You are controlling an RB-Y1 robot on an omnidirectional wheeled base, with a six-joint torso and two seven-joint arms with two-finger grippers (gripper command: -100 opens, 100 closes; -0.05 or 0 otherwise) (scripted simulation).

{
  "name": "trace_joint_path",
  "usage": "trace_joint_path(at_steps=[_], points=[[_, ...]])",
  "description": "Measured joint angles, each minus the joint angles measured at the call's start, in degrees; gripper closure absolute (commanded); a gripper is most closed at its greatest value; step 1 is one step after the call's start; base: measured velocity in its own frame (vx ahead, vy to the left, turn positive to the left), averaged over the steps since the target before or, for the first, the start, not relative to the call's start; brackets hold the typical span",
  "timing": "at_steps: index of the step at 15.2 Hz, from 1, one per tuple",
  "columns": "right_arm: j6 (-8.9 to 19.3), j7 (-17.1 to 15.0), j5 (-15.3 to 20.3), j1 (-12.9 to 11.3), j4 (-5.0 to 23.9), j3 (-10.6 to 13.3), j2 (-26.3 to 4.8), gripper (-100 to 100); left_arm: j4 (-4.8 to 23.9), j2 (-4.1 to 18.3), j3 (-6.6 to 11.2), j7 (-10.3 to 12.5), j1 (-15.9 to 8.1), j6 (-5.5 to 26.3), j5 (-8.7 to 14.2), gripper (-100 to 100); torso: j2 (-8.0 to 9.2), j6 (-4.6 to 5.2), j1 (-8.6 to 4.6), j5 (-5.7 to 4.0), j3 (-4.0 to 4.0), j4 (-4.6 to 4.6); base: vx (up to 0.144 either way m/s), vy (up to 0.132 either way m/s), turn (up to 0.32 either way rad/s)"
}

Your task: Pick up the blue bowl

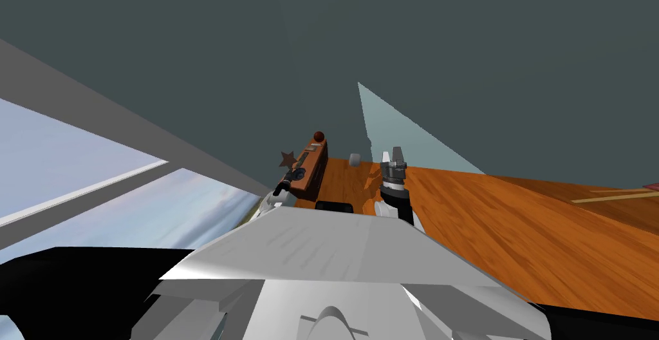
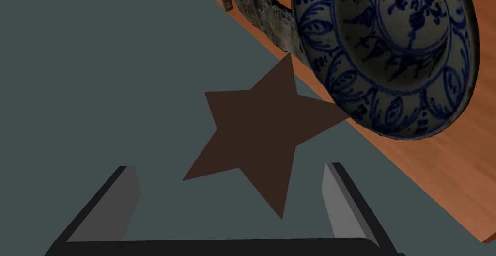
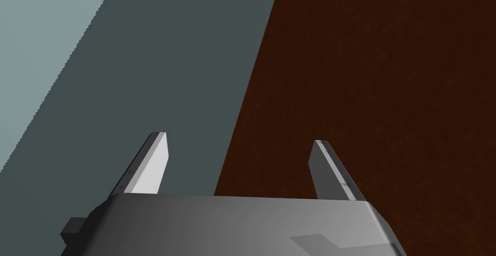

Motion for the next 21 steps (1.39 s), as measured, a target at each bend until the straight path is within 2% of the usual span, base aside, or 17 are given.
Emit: trace_joint_path(at_steps=[9, 12, 14, 19, 21], points=[[0.0, 0.0, 0.0, 0.0, 0.0, 0.0, 0.0, 0, 9.59, -0.53, 0.69, 0.86, -3.44, 3.93, 0.42, -100, -0.03, 0.01, -0.02, 0.0, -0.02, 0.0, 0.011, 0.006, -0.032], [0.0, 0.0, 0.0, 0.0, 0.0, 0.0, 0.0, 0, 14.07, -0.43, 0.8, 1.31, -5.43, 5.28, 0.77, -100, -0.06, 0.01, -0.01, 0.0, -0.03, -0.01, 0.023, 0.007, -0.049], [0.0, 0.0, 0.0, 0.0, 0.0, 0.0, 0.0, 0, 14.98, -0.67, 0.91, 1.54, -5.51, 6.6, 0.87, -100, -0.07, 0.0, -0.02, 0.0, -0.04, -0.01, 0.024, 0.006, -0.027], [0.0, 0.0, 0.0, 0.0, 0.0, 0.0, 0.0, 0, 20.33, -0.89, 1.1, 2.07, -7.8, 8.34, 1.22, -100, -0.09, 0.02, -0.03, -0.01, -0.05, -0.01, 0.028, 0.004, -0.04], [0.0, 0.0, 0.0, 0.0, 0.0, 0.0, 0.0, 0, 21.09, -1.2, 1.26, 2.18, -7.96, 9.28, 1.22, -100, -0.09, 0.0, -0.03, -0.01, -0.05, -0.02, 0.024, 0.003, -0.017]])
